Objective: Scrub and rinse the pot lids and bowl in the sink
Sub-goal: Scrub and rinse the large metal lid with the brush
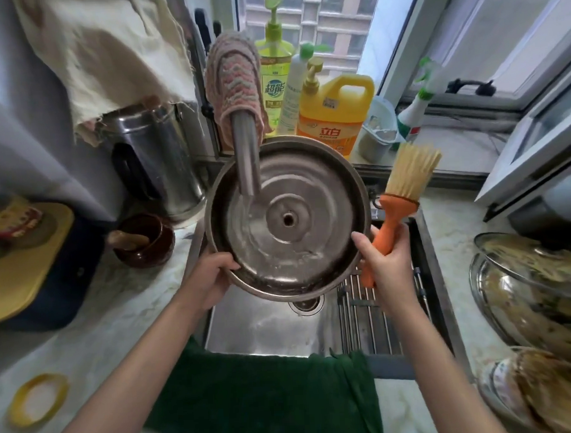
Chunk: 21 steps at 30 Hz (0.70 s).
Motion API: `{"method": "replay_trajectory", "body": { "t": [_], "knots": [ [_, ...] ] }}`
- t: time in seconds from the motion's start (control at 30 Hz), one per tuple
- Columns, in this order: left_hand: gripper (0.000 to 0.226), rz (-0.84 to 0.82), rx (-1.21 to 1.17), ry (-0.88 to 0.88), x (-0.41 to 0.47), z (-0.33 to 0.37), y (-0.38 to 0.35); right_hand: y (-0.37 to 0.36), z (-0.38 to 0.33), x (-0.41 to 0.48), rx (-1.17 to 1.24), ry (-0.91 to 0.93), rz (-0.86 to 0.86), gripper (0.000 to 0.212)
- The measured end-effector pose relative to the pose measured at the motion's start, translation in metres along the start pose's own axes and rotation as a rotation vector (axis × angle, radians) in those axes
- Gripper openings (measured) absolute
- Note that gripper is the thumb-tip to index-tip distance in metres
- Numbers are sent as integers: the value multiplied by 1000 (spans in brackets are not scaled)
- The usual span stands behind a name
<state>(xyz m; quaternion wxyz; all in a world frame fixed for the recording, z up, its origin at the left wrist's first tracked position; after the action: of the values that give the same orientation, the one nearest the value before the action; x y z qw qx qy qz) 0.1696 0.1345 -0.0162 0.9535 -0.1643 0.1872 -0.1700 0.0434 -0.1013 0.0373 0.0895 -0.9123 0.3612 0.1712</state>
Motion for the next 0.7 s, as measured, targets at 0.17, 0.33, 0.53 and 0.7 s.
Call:
{"method": "replay_trajectory", "body": {
  "t": [0.17, 0.33, 0.53, 0.7],
  "knots": [
    [21, -114, -36, 205, -18, -14, -27, 18, -48, -4, -515, 90, 185, 33],
    [28, -160, 43, 179, -30, -5, -31, 35, -8, 20, -302, -191, 108, 39],
    [56, -182, 176, 102, -35, 19, -21, 15, 71, 23, -27, -512, -128, 50],
    [65, -144, 311, 1, -4, 18, -14, 15, 51, 32, -137, -184, 99, 35]
  ]
}}
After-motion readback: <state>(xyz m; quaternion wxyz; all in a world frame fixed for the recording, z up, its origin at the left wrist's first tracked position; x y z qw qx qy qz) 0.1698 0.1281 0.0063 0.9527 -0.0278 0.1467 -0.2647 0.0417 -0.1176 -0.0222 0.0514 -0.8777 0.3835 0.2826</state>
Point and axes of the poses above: each hand's wrist, its own x-axis towards the middle knuckle, its own y-axis out of the back of the hand, z = x × y, the point moved 7 cm from there along x, towards the middle knuckle, and after that the axes turned 13 degrees about -y, right-handed, at the moved point
